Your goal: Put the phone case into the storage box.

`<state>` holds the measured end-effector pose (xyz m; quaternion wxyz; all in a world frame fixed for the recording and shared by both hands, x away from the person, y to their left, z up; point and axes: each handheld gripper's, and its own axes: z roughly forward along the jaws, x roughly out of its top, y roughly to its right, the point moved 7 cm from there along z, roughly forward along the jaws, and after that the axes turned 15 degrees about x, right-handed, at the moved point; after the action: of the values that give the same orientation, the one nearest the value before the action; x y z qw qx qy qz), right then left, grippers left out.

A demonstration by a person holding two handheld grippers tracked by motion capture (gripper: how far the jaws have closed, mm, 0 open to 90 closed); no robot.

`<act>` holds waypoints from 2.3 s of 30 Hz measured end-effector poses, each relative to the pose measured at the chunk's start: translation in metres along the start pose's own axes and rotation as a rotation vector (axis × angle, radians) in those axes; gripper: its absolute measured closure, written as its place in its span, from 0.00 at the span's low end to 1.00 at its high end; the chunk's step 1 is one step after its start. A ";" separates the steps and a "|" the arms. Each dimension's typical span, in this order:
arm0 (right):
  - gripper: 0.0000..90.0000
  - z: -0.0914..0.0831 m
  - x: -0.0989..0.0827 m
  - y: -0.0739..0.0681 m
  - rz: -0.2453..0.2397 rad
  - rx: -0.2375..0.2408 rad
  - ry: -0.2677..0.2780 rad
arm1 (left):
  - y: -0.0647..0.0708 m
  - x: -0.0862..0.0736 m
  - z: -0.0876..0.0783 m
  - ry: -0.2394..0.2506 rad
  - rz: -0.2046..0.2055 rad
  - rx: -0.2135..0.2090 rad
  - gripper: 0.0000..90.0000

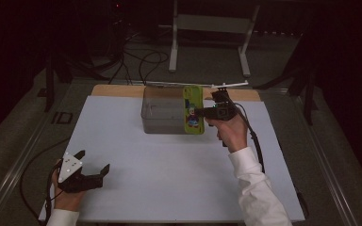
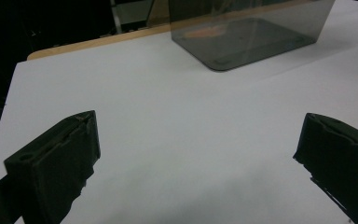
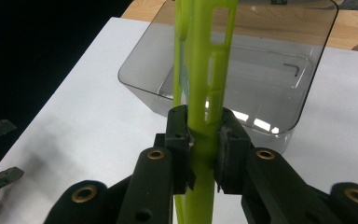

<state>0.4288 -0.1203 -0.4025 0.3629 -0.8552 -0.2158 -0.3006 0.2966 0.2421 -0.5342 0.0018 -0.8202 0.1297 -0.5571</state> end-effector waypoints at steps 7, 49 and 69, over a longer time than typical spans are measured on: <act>0.87 0.003 0.005 0.005 0.007 -0.008 -0.014 | 0.000 0.000 0.000 0.001 -0.004 0.001 0.00; 0.87 0.003 0.037 0.032 0.097 -0.060 -0.042 | 0.000 -0.001 0.000 0.004 -0.005 0.006 0.00; 0.86 0.008 0.048 0.047 0.141 -0.110 -0.051 | 0.001 0.000 0.000 0.007 -0.005 0.003 0.00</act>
<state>0.4940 -0.1370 -0.3979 0.3300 -0.8943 -0.1473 -0.2638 0.2962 0.2417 -0.5346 0.0010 -0.8185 0.1270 -0.5602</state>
